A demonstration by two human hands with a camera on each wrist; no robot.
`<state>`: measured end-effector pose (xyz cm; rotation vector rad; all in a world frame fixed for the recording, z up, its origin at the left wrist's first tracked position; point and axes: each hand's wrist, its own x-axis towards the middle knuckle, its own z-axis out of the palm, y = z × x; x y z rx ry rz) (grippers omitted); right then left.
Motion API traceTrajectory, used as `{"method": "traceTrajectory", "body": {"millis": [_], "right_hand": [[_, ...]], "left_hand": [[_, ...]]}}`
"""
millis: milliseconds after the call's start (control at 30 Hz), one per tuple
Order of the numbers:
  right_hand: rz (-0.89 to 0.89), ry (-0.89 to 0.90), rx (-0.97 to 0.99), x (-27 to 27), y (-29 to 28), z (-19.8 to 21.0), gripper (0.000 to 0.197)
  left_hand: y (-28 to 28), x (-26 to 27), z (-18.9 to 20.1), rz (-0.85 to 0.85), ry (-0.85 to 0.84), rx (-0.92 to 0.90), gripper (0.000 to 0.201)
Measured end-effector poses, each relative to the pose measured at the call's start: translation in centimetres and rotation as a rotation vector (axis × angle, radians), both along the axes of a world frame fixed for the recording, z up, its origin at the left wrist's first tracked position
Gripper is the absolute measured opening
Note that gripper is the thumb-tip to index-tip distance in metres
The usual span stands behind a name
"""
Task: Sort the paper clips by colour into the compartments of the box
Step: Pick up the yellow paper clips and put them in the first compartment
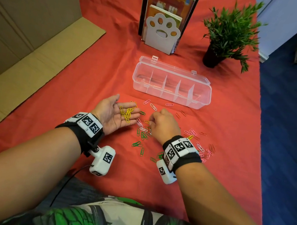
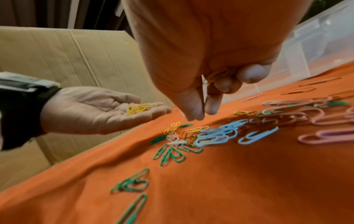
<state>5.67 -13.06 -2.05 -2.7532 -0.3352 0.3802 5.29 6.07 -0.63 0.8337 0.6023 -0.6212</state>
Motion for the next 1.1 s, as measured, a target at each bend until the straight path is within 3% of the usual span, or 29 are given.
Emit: {"method": "traceTrajectory", "body": {"millis": [133, 200, 267, 400, 467, 533, 733, 800, 867, 933, 1000, 1100], "right_hand": [[0.059, -0.055, -0.125, -0.5, 0.6, -0.1, 0.023], [0.069, -0.072, -0.139, -0.7, 0.8, -0.2, 0.022], [0.069, -0.054, -0.135, -0.8, 1.0, -0.1, 0.021], [-0.025, 0.096, -0.056, 0.1, 1.2, 0.4, 0.018], [-0.18, 0.205, 0.106, 0.5, 0.8, 0.5, 0.008], [-0.334, 0.273, 0.317, 0.9, 0.4, 0.7, 0.014], [-0.622, 0.561, 1.018, 1.5, 0.4, 1.9, 0.036], [-0.733, 0.683, 1.27, 1.8, 0.3, 2.6, 0.028], [-0.803, 0.762, 1.374, 2.2, 0.7, 3.1, 0.023], [-0.792, 0.752, 1.26, 3.0, 1.6, 2.9, 0.02], [-0.631, 0.601, 0.878, 3.9, 3.0, 2.4, 0.018], [-0.254, 0.278, 0.261, 4.7, 5.0, 2.0, 0.014]], "left_hand": [[0.3, 0.0, 0.0, -0.003, -0.005, 0.005, 0.061], [0.0, -0.1, 0.3, 0.0, -0.018, 0.077, 0.045], [-0.7, -0.1, 0.2, -0.027, -0.068, 0.292, 0.028], [-0.7, 0.4, -0.8, -0.247, -0.262, 0.919, 0.03], [-0.4, 0.6, -1.1, -0.407, -0.371, 1.246, 0.025], [-0.5, 0.8, -1.1, -0.516, -0.462, 1.452, 0.023], [-1.4, 1.8, -1.0, -0.62, -0.546, 1.567, 0.033], [-1.6, 2.1, -0.8, -0.64, -0.532, 1.567, 0.025], [-1.4, 2.3, -0.9, -0.658, -0.514, 1.56, 0.016], [-0.9, 2.2, -1.0, -0.666, -0.506, 1.554, 0.015], [-0.3, 1.9, -1.3, -0.656, -0.529, 1.565, 0.015], [0.4, 1.0, -1.4, -0.623, -0.54, 1.6, 0.017]]}}
